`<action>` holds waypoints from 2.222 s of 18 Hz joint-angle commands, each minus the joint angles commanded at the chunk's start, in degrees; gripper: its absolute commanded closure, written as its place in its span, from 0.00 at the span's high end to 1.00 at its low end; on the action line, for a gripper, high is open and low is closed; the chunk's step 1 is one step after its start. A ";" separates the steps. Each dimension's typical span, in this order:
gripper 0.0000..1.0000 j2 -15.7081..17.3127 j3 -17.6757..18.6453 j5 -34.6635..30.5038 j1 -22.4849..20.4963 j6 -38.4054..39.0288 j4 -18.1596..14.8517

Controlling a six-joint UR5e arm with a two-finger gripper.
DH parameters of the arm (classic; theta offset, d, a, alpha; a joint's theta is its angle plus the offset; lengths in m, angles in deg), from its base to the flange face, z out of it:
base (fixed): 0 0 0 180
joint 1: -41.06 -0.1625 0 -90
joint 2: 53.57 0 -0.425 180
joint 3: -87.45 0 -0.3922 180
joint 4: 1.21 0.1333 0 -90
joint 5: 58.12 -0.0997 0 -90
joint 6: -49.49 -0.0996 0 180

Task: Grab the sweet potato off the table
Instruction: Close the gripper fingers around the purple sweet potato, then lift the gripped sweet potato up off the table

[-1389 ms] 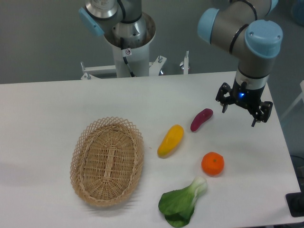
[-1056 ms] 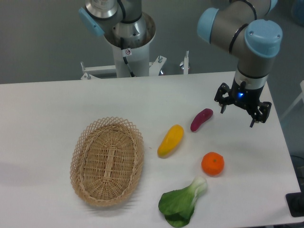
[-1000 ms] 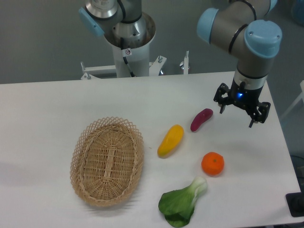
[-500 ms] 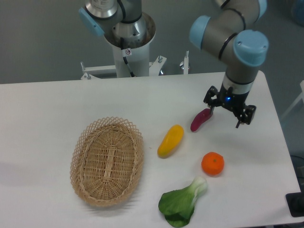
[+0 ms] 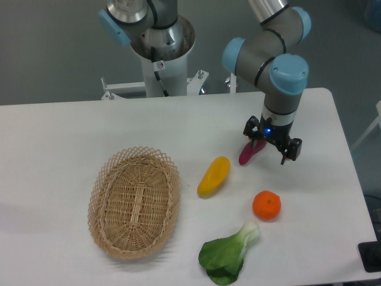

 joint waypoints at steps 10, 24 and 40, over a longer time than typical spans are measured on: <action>1.00 0.09 5.37 -0.45 0.00 0.34 1.40; 0.17 -0.35 3.97 -0.36 -0.26 -0.63 4.31; 0.17 6.23 -13.26 13.24 2.90 11.93 -5.71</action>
